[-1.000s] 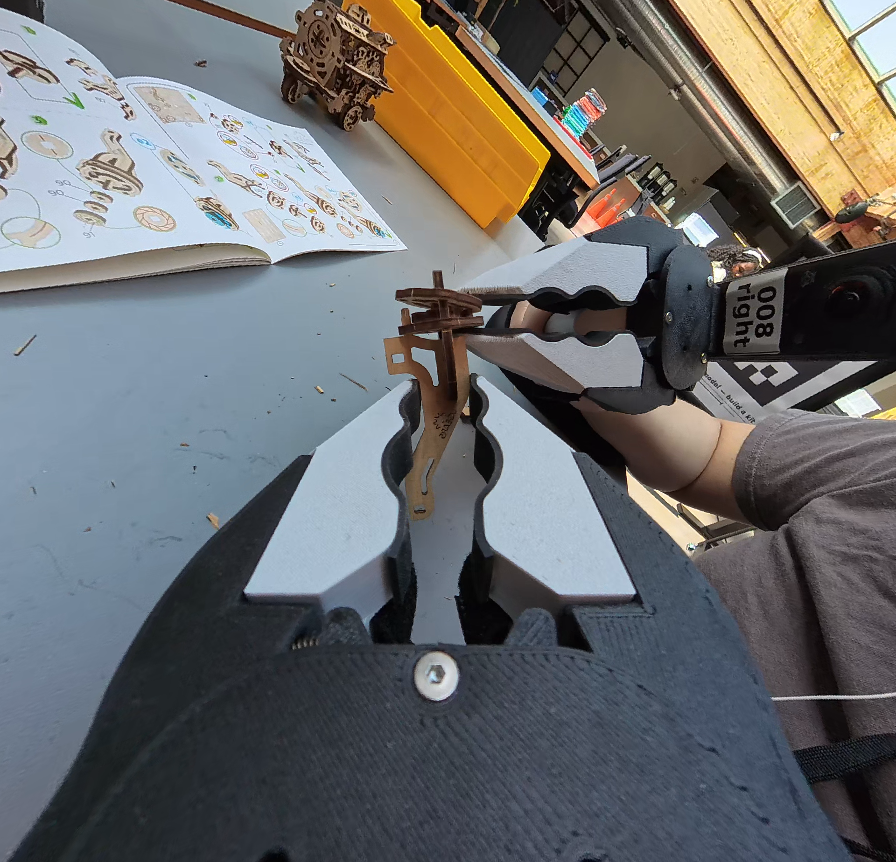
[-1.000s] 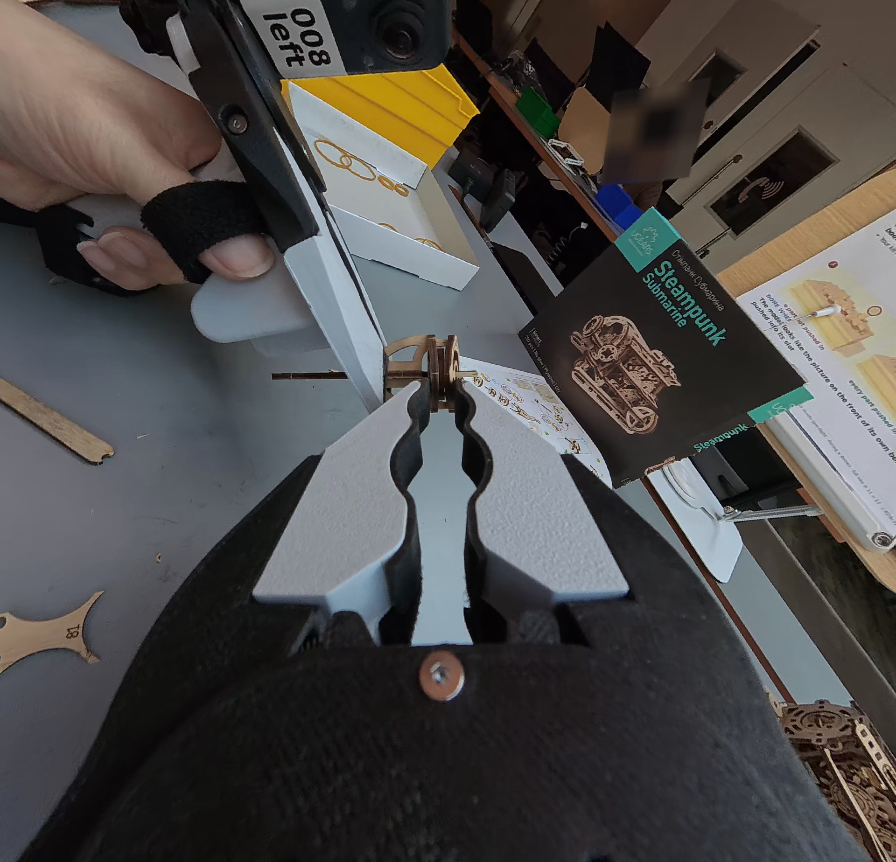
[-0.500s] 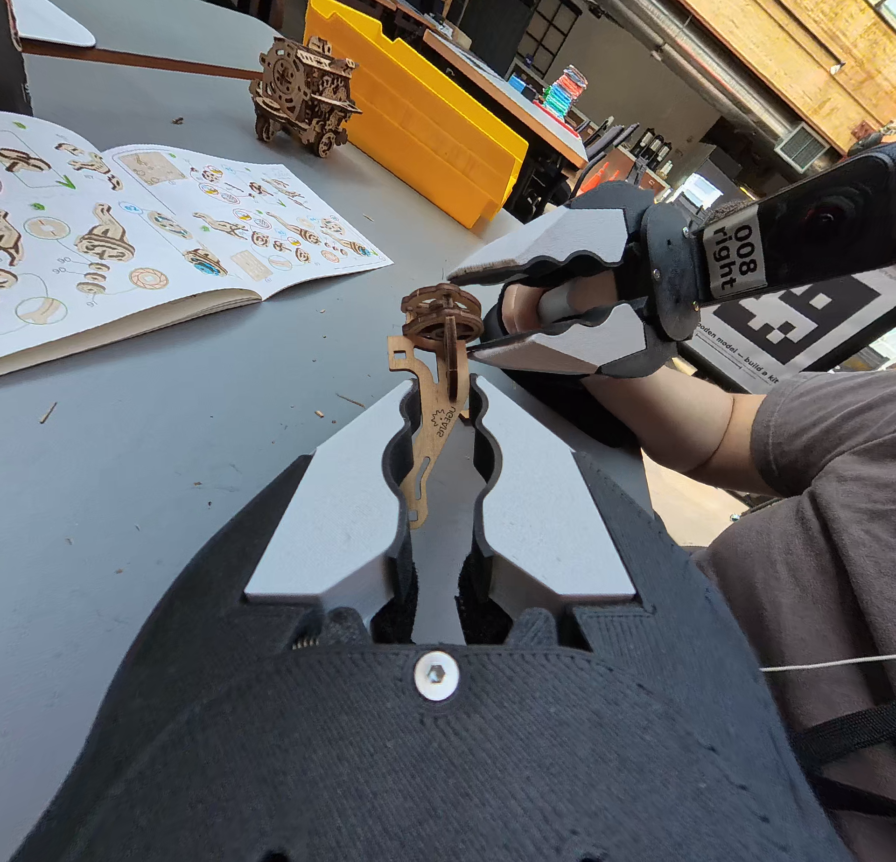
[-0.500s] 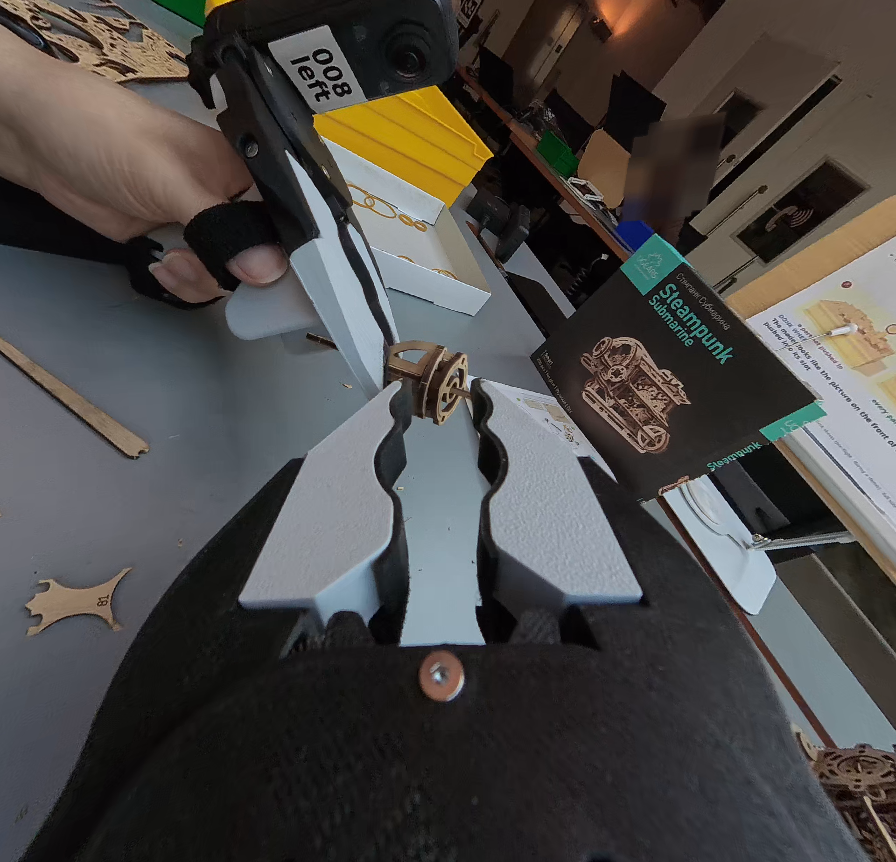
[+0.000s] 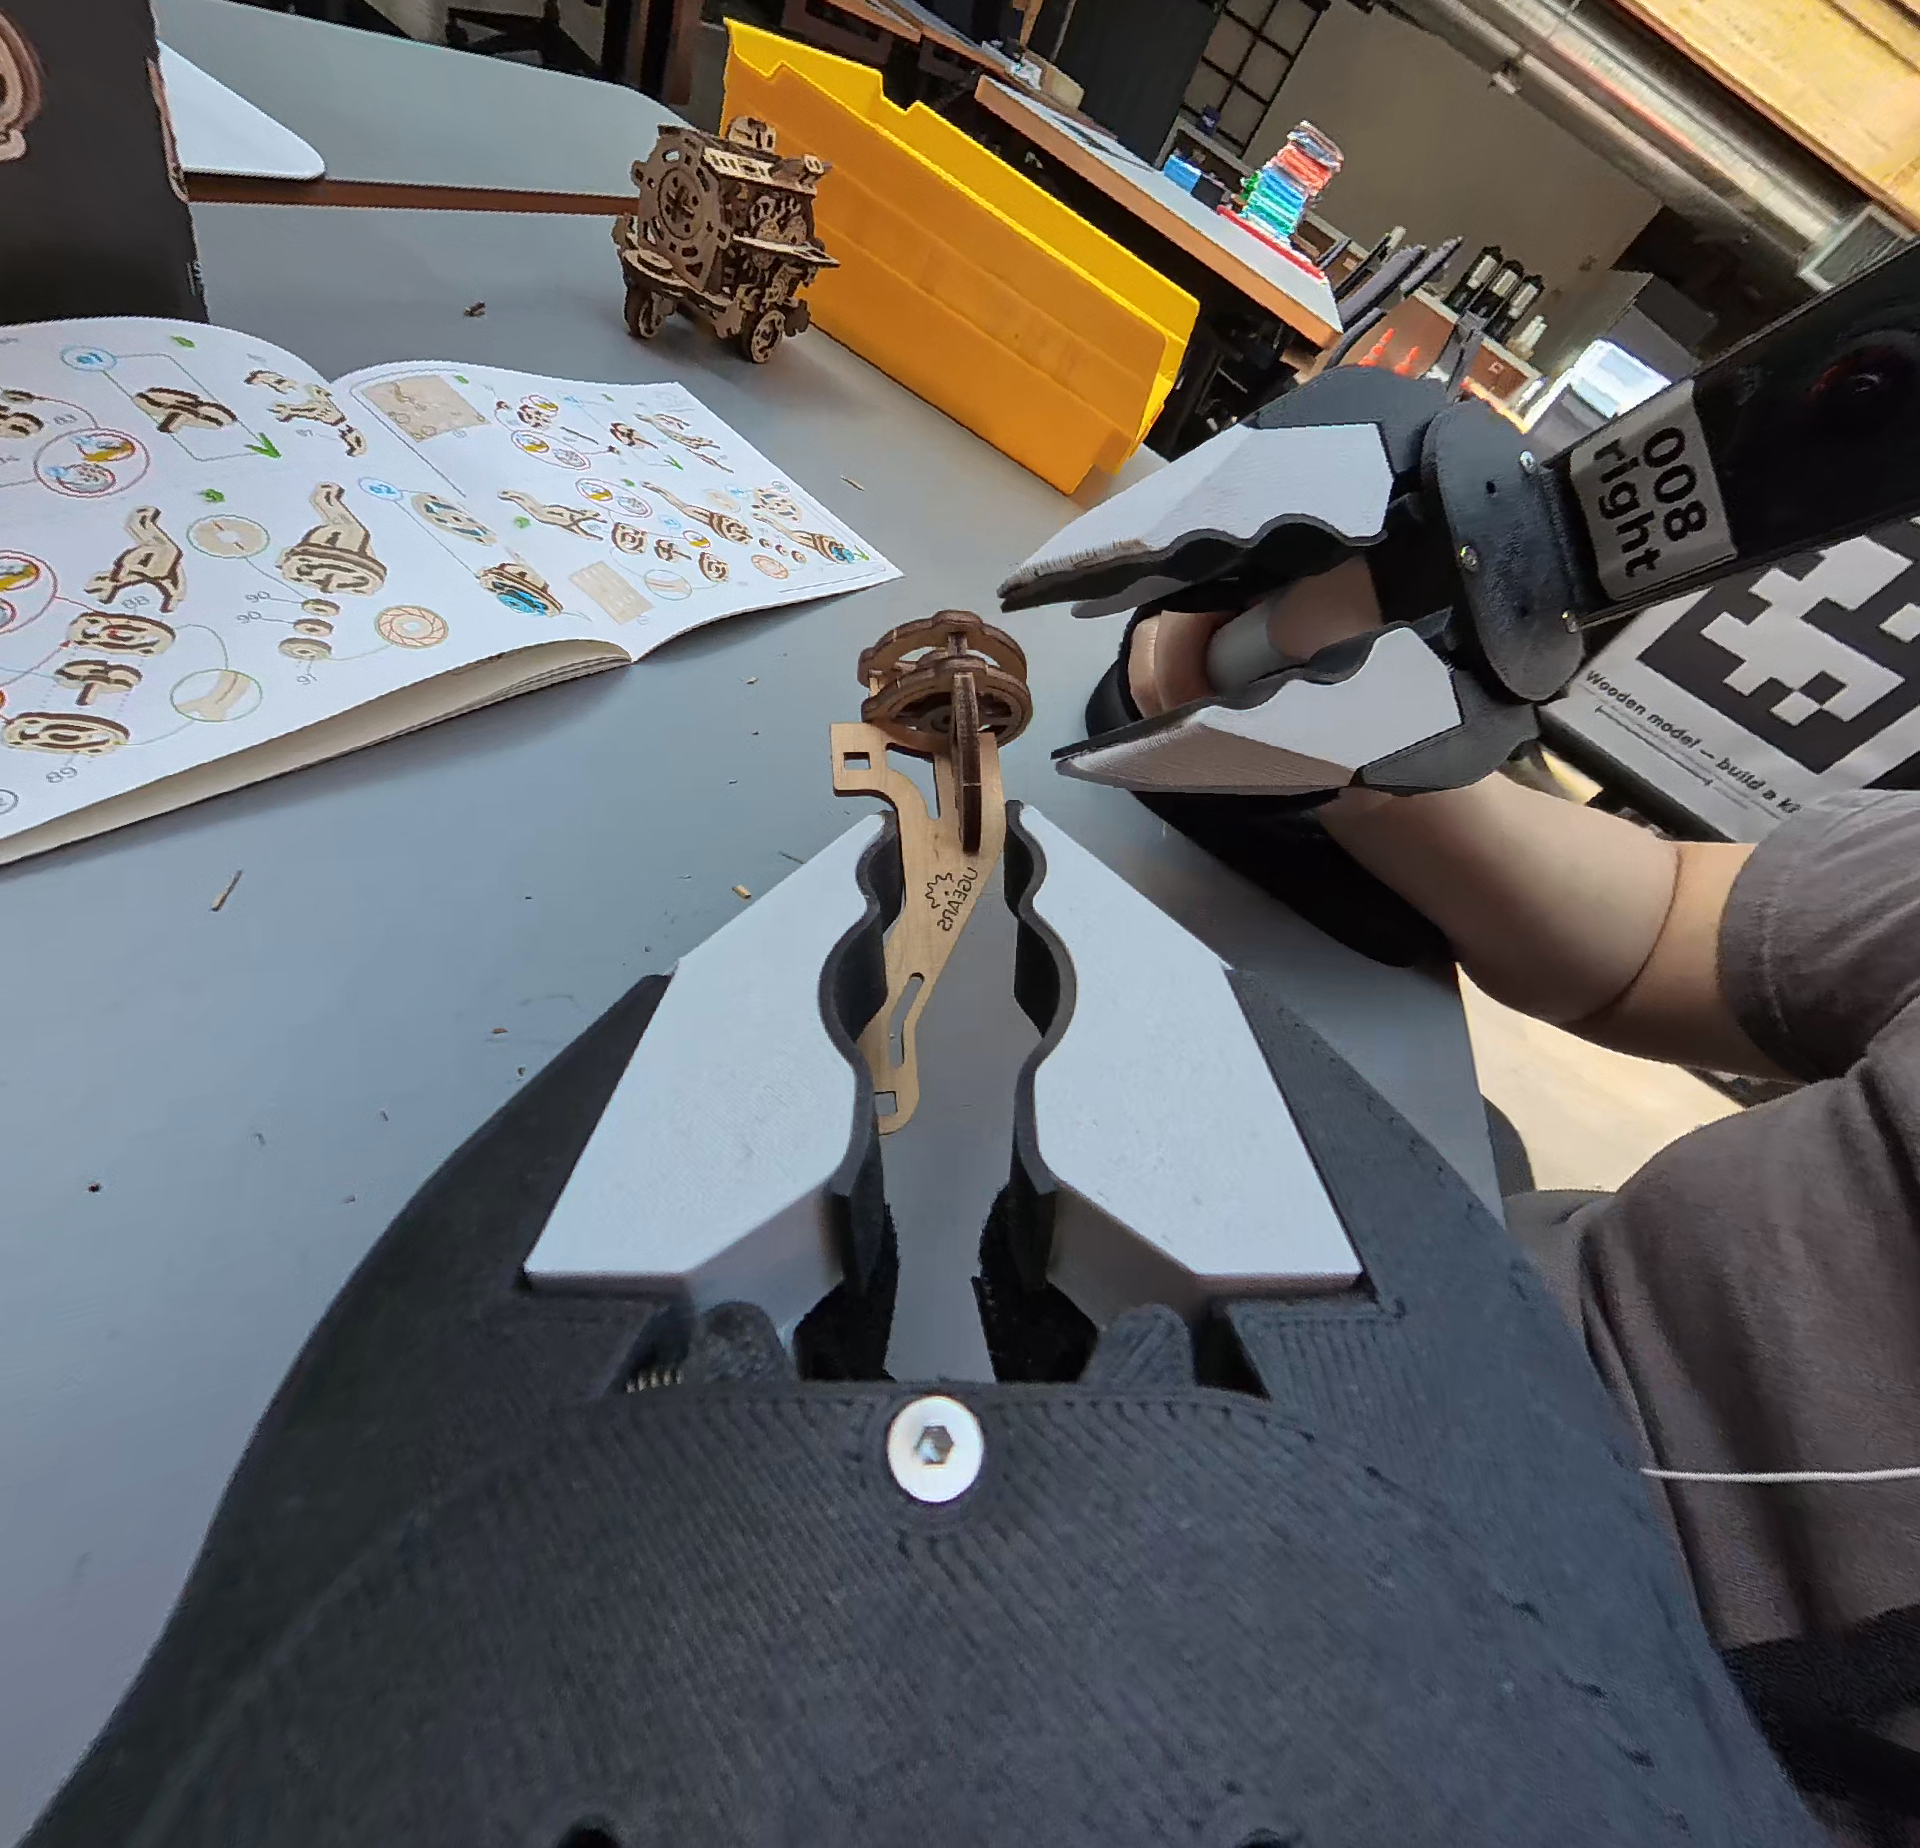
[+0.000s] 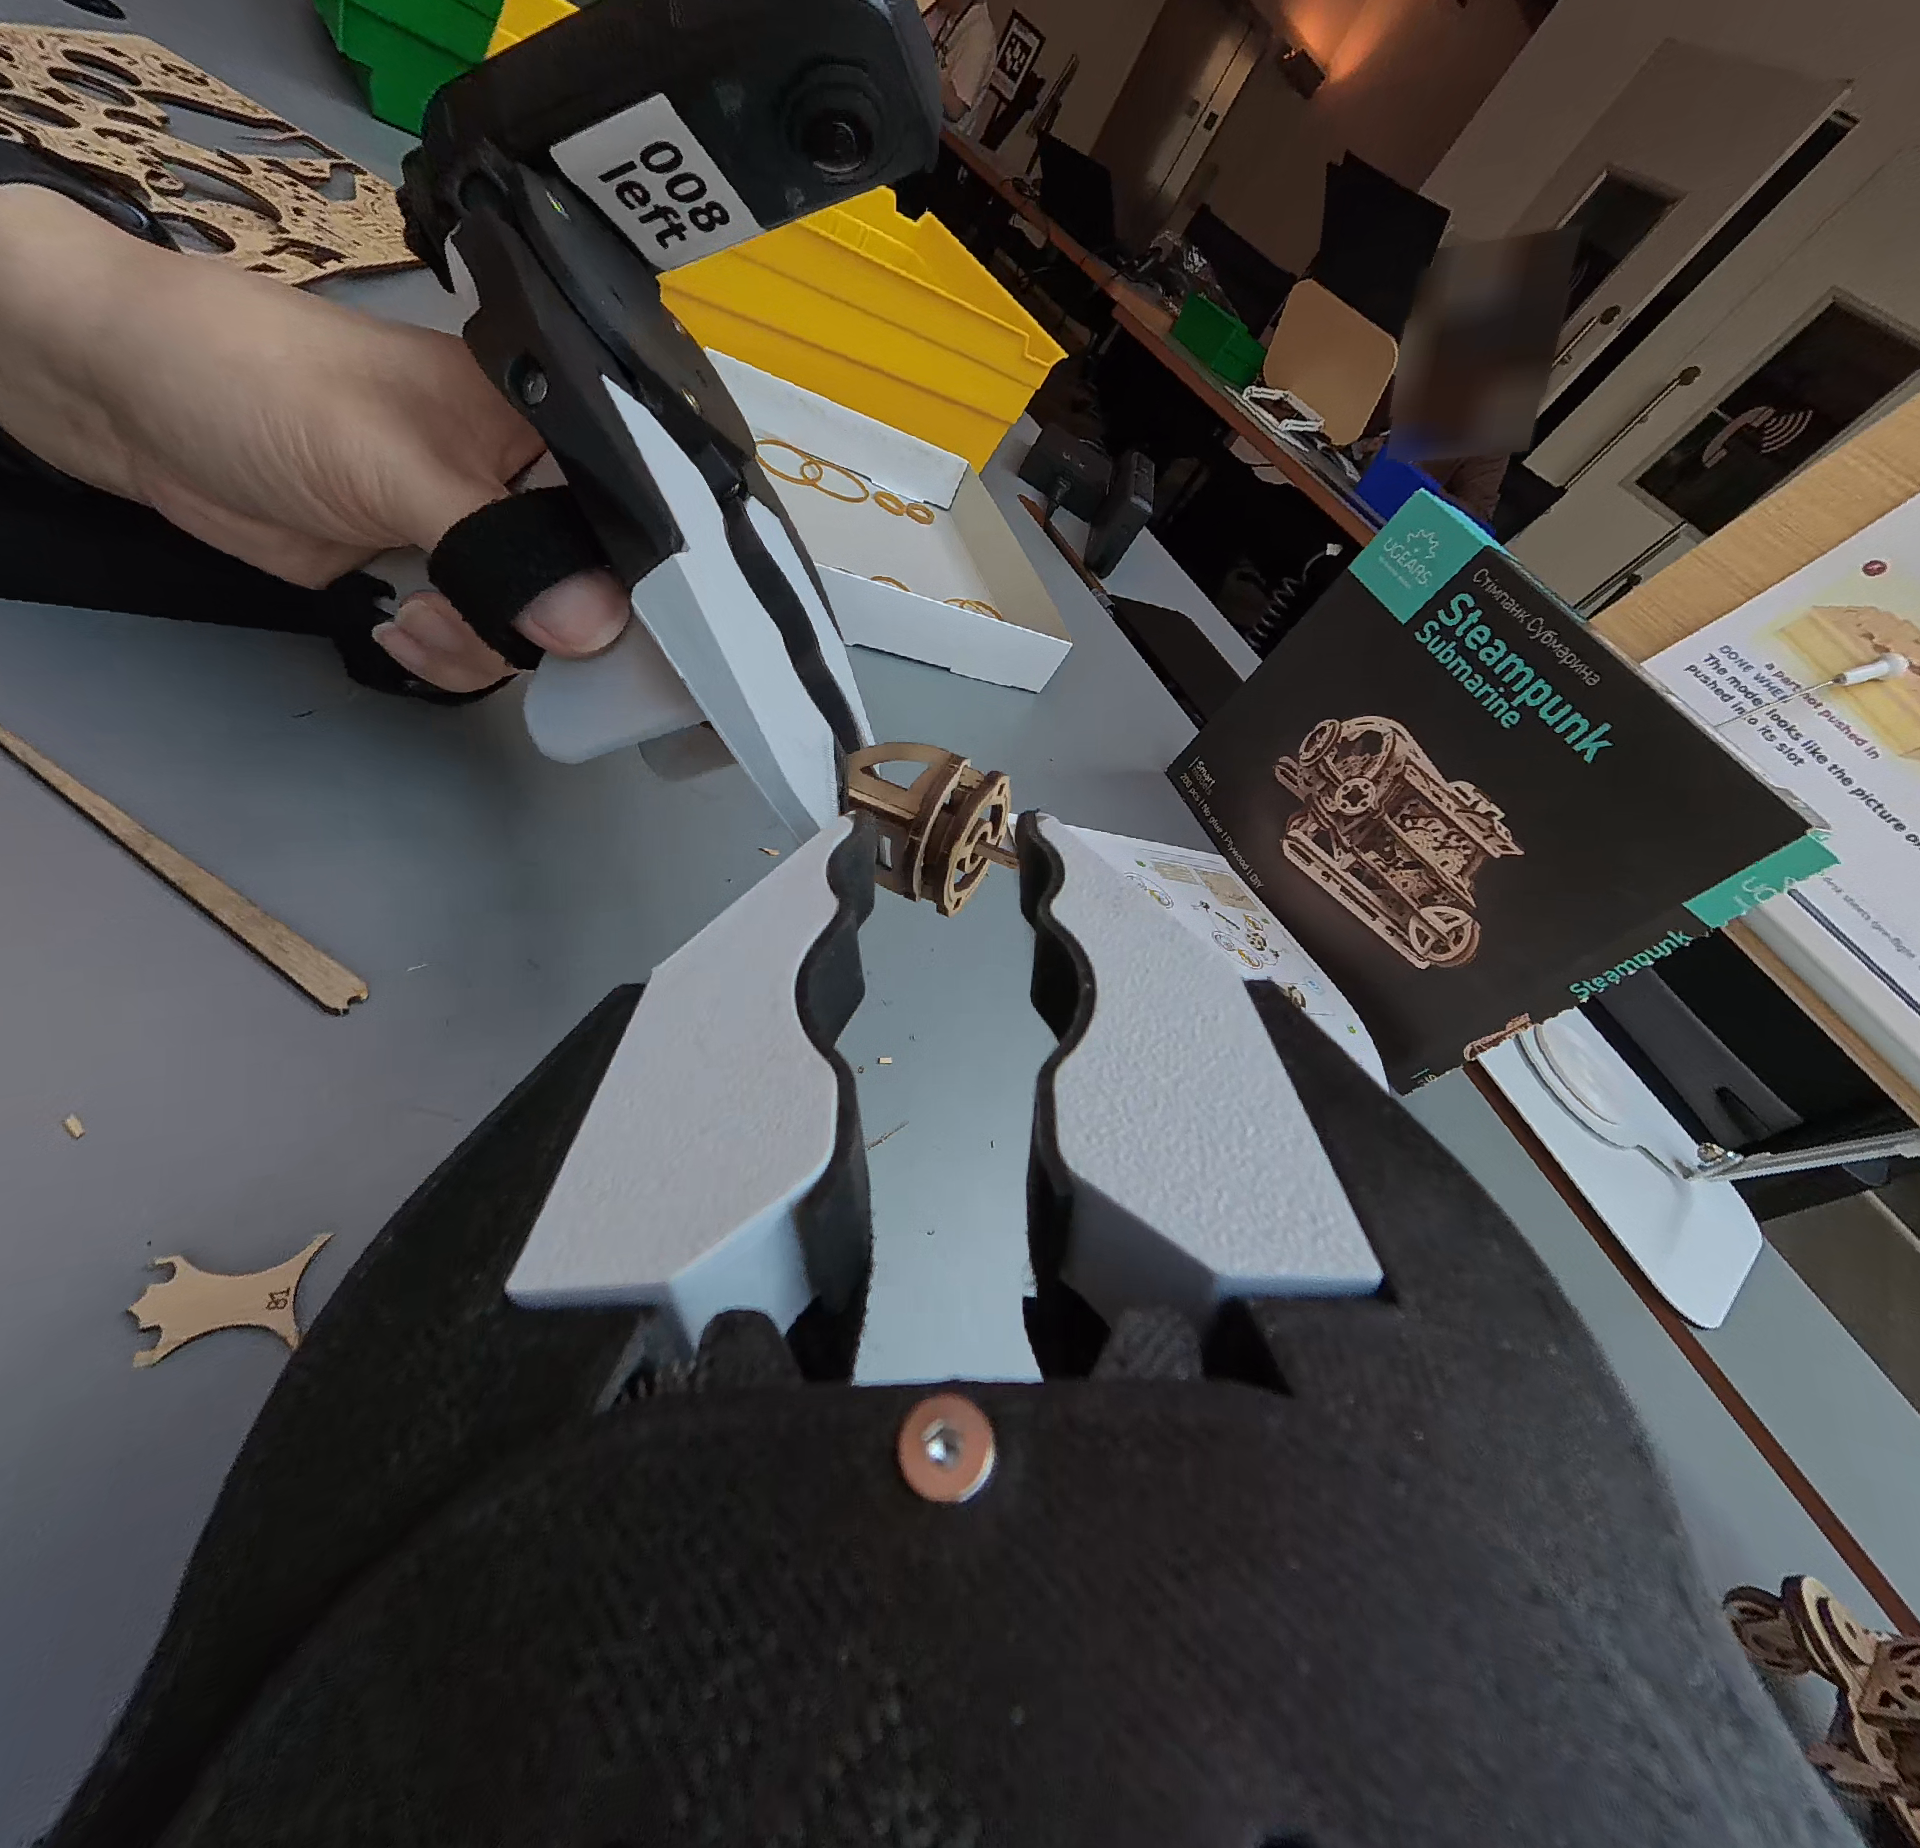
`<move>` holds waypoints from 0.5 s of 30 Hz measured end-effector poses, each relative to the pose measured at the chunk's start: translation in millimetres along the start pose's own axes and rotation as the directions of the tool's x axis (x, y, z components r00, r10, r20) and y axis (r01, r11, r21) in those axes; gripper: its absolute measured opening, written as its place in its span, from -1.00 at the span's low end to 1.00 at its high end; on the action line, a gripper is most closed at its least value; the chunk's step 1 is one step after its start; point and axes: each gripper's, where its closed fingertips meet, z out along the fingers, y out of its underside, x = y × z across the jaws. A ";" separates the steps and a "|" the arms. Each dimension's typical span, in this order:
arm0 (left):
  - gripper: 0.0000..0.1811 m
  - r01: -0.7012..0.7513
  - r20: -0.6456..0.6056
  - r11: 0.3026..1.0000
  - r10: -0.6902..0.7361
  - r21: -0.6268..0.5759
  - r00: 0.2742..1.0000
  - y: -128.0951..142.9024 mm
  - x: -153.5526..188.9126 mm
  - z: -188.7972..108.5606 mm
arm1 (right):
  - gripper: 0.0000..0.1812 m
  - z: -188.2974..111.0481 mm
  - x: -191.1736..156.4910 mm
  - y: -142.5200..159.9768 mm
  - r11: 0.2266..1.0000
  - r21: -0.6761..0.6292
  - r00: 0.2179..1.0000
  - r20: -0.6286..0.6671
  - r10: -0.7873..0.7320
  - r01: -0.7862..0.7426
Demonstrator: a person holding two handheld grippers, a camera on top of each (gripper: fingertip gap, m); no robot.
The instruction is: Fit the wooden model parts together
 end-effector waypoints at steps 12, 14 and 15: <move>-0.81 -0.431 0.284 0.876 0.479 -0.217 0.831 8.8 -16.5 1.1 | -0.74 7.4 1.1 3.6 0.964 -0.074 0.965 0.022 0.260 -0.257; -0.81 -0.451 0.297 0.864 0.501 -0.225 0.813 8.0 -16.2 1.0 | -0.76 8.5 0.0 7.6 0.953 -0.107 0.958 0.016 0.287 -0.284; -0.81 -0.453 0.302 0.863 0.503 -0.224 0.810 7.2 -16.5 0.5 | -0.76 8.2 -0.9 8.2 0.951 -0.114 0.957 0.020 0.290 -0.286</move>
